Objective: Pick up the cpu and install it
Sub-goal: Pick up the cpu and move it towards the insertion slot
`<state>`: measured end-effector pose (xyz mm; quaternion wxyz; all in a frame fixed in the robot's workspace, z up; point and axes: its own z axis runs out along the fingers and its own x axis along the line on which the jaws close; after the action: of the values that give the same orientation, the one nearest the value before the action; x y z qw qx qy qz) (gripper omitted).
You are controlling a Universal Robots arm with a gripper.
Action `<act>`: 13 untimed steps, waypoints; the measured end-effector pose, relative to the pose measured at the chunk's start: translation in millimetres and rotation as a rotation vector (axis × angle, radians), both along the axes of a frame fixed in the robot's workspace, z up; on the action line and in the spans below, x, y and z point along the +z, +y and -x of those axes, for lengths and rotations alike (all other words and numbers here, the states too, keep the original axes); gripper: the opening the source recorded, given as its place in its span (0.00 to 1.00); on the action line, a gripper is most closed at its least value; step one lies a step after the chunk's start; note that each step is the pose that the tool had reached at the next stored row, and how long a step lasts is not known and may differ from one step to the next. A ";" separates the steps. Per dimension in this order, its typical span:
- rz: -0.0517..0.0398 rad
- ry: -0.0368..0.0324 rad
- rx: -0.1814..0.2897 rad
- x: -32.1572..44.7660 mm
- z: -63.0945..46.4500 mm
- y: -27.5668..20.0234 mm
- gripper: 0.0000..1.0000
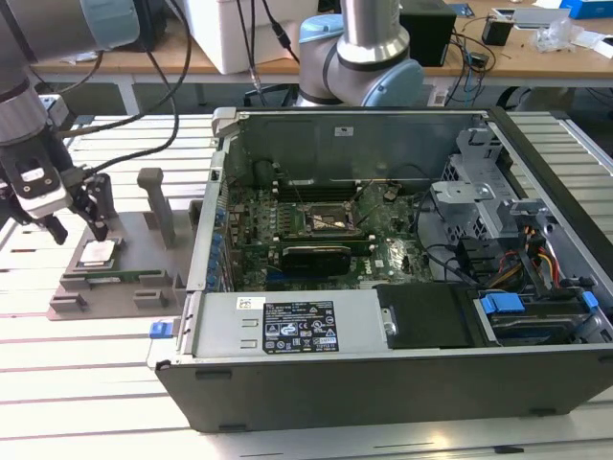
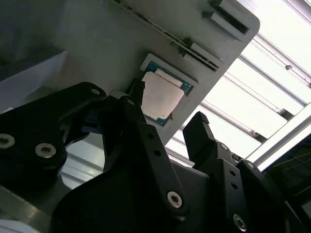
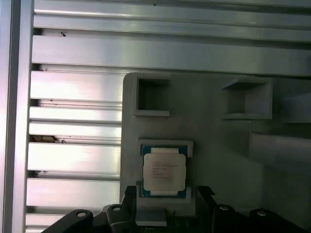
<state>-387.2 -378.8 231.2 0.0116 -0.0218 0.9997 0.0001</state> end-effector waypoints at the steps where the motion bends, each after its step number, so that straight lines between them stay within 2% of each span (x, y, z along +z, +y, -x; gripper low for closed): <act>1: 0.0001 0.0001 0.001 -2.3 0.0 0.3 0.60; 6: 0.0000 0.0001 0.005 -12.2 0.0 2.4 0.60; 10: 0.0001 0.0001 0.008 -22.1 0.0 5.8 0.60; 13: -0.0010 0.0001 0.011 -26.5 0.0 7.5 0.60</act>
<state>-387.2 -371.4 204.8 0.0116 -0.0275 0.9996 0.0007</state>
